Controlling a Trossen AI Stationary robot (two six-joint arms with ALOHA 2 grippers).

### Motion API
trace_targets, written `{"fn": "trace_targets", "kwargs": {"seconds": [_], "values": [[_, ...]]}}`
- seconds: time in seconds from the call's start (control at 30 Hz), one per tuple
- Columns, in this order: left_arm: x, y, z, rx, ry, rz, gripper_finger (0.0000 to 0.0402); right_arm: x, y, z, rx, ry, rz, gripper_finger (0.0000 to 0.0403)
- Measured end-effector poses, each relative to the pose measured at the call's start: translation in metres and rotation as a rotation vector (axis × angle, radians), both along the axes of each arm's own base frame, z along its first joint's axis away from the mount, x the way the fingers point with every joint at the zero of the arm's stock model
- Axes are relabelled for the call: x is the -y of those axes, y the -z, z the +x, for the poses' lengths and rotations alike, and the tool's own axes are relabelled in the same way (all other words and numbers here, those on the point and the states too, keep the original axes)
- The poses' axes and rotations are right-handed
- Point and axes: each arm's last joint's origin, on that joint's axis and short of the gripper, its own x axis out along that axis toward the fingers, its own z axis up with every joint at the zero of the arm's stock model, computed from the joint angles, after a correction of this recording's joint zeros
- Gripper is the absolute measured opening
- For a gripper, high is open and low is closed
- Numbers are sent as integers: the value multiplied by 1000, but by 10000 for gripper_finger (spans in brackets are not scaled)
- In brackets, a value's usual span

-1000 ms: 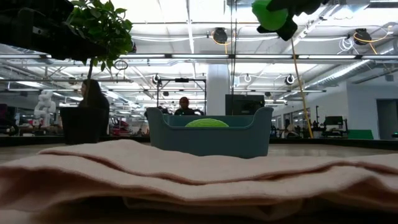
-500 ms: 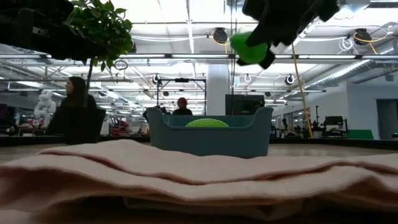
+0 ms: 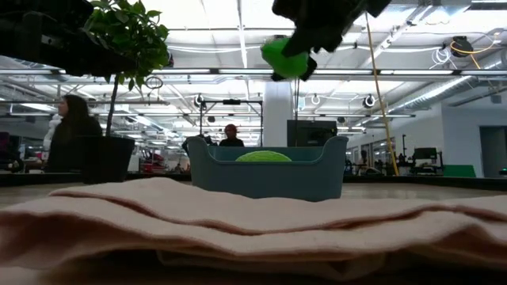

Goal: Pick and placing Produce into tupperware
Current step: Put the green pear into the blue bin

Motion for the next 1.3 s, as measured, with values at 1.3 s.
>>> {"fn": "trace_targets", "kwargs": {"seconds": [1.3], "values": [[0, 4, -1, -40, 1, 11, 31, -39, 70, 28, -172, -525, -310, 231]]}}
